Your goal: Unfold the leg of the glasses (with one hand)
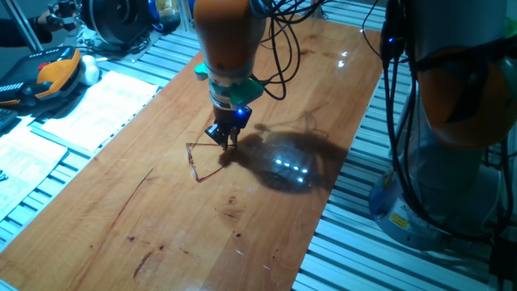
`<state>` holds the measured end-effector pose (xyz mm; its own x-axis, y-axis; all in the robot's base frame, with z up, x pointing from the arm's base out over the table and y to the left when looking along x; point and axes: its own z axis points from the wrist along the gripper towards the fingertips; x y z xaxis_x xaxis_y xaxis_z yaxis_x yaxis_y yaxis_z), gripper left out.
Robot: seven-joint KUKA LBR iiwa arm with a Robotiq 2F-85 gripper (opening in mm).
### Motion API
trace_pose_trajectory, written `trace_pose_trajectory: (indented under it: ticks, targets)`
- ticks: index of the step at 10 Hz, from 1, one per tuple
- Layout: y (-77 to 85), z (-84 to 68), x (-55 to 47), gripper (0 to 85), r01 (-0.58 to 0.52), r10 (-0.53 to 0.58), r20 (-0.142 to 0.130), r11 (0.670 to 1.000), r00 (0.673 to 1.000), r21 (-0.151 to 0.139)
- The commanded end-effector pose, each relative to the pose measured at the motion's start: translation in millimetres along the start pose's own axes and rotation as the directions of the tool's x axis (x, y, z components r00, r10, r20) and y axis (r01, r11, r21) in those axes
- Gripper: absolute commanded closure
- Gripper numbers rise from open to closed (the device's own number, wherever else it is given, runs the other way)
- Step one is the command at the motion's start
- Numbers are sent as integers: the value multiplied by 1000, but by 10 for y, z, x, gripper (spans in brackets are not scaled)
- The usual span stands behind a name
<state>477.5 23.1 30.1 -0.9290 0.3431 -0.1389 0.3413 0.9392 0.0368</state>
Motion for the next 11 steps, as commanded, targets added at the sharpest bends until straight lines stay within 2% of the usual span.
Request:
trace_pose_trajectory:
  ticks: [1,6,8,11]
  targets:
    - [4,0,2,510,1,-1,1,1000,1000,0]
    - [9,-8,12,510,14,-14,0,1000,1000,-8]
    - [23,-19,28,850,15,-15,2,1000,1000,-10]
    - [34,-30,42,850,14,-14,4,1000,1000,-11]
